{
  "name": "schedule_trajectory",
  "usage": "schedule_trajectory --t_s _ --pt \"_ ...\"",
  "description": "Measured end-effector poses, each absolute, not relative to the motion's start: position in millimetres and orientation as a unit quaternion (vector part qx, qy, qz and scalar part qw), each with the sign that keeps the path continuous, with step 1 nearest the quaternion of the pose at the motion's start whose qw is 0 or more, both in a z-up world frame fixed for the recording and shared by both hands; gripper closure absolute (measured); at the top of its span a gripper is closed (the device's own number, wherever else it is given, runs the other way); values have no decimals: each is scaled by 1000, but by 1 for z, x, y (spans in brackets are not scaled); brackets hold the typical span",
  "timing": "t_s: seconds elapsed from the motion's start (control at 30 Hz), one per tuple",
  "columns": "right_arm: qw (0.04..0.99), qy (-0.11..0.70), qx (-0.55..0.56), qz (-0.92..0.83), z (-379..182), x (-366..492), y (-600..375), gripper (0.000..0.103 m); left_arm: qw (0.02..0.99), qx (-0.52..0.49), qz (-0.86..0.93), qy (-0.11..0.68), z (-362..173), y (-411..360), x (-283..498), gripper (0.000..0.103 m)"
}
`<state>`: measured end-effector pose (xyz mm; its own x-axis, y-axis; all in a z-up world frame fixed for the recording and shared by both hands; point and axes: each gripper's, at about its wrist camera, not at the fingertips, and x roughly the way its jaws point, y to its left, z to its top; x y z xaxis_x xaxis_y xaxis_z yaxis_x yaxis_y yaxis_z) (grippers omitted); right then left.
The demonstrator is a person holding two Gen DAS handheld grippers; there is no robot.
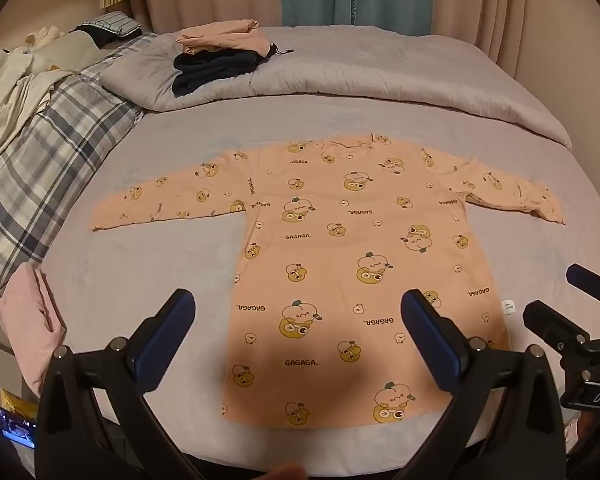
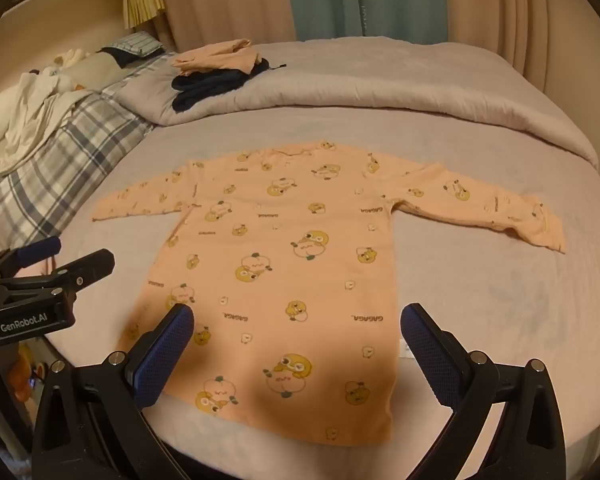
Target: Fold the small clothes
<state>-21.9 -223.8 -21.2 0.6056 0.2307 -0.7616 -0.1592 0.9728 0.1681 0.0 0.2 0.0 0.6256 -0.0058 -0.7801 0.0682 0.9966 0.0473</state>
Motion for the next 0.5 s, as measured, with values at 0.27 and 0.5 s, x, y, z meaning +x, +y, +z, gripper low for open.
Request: schedule_trajectory --t_s 0.27,0.5 --pt "896 428 44 111 -21 -22 -224 1 901 38 -17 433 3 6 -3 0" --pt "896 428 42 112 -16 -15 -224 1 901 36 -20 431 9 11 0 0"
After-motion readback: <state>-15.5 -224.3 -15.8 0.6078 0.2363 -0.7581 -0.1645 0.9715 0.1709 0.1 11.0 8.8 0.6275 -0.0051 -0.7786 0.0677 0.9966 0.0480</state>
